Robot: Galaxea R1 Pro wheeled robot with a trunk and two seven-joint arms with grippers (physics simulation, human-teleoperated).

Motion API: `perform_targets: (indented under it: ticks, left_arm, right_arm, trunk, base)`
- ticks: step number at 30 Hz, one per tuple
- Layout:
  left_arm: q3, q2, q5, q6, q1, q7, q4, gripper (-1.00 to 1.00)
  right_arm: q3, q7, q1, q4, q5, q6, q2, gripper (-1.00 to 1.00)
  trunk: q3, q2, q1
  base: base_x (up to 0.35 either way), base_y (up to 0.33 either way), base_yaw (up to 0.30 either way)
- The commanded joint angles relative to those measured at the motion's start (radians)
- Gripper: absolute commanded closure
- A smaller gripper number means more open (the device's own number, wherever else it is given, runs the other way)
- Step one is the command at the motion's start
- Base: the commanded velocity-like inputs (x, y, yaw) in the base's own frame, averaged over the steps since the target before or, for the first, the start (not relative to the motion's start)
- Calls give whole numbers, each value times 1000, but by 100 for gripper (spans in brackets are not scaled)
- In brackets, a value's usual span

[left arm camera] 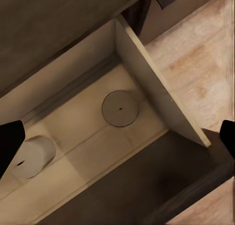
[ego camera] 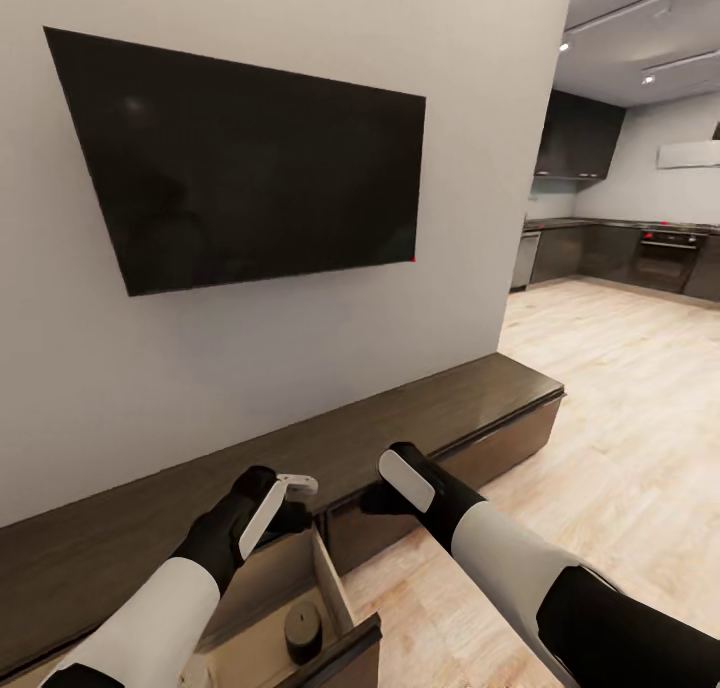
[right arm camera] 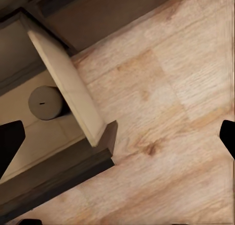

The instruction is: Place each of the two pumpkins and all three candles from the living room inside a cabinet in the living room (use any cabinet), then make sure every cabinet is closed, and position the cauldron so it is next to a table in the living room.

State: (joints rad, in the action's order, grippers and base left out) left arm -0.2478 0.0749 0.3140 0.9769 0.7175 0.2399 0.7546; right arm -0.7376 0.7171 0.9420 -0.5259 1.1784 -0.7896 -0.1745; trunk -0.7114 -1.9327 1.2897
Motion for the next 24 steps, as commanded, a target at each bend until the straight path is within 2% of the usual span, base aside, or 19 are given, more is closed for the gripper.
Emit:
perform_targets:
  ticks: [1,11,19,24]
  left_arm:
    - [-2,0,11,3,0,10,2,-100]
    - [-2,4,9,3,0,9,2,-100]
    - [-2,3,10,6,-1,6,59,-100]
    - [-2,3,7,6,-1,6,76,-100]
  right_arm:
    - [-5,8,1,0,9,0,0,-100]
    - [-5,9,1,0,9,0,0,-100]
    - [-5,9,1,0,9,0,0,-100]
    - [-5,9,0,0,9,0,0,-100]
  trunk:
    - [2,7,-4]
    - [33,77,-42]
    - [33,77,-42]
    - [33,77,-42]
  base:
    - [0,0,-292]
    - [0,0,-292]
    - [0,-7,-292]
    - [0,-170,-292]
